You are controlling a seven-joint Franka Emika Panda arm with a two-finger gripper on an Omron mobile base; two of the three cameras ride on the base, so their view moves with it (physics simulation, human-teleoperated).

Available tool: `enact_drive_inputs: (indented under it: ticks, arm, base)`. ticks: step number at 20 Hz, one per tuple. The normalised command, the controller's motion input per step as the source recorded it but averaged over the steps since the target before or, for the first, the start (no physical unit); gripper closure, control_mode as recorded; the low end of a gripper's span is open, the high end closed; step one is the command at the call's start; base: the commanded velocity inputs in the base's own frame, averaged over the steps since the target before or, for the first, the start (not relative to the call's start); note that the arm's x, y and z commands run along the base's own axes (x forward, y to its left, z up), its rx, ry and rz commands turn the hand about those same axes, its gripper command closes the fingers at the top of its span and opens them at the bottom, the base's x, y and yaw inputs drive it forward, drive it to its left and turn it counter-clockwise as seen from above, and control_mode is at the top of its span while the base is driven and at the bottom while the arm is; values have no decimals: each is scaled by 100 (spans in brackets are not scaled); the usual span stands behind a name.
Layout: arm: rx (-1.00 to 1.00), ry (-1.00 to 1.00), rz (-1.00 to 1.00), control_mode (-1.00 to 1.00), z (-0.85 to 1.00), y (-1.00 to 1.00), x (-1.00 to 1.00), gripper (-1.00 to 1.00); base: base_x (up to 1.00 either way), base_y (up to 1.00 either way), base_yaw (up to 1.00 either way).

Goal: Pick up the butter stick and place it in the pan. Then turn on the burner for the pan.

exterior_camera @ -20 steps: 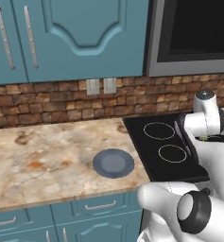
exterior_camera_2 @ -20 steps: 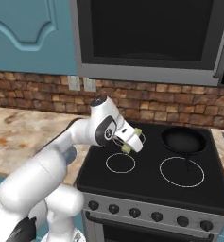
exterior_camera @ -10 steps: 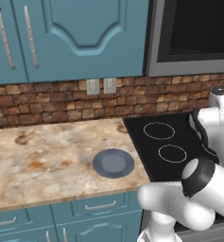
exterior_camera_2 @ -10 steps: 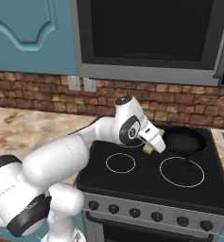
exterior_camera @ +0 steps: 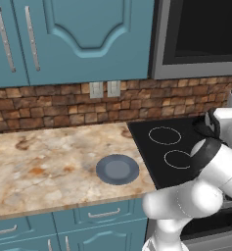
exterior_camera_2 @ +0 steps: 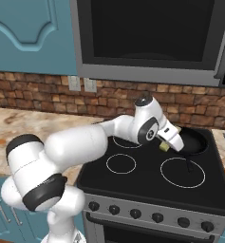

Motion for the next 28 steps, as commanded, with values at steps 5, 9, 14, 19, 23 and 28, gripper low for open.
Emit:
enact_drive_inputs:
  ticks: [5, 9, 14, 19, 23, 28]
  arm:
    - [0, -10, 3, -100, 0, -17, 30, 100]
    - [0, -3, 5, -100, -1, -14, 29, 100]
    - [0, 0, 5, -100, 0, -18, 34, 100]
    - [0, 0, 6, -100, -10, -19, 42, 100]
    - [0, 0, 7, -100, -24, -12, 27, 100]
    - [0, 0, 7, -100, -28, -5, 23, 100]
  base:
    - [0, 0, 0]
    - [0, 0, 0]
    - [0, 0, 0]
    - [0, 0, 0]
    - [0, 0, 0]
    - [0, 0, 0]
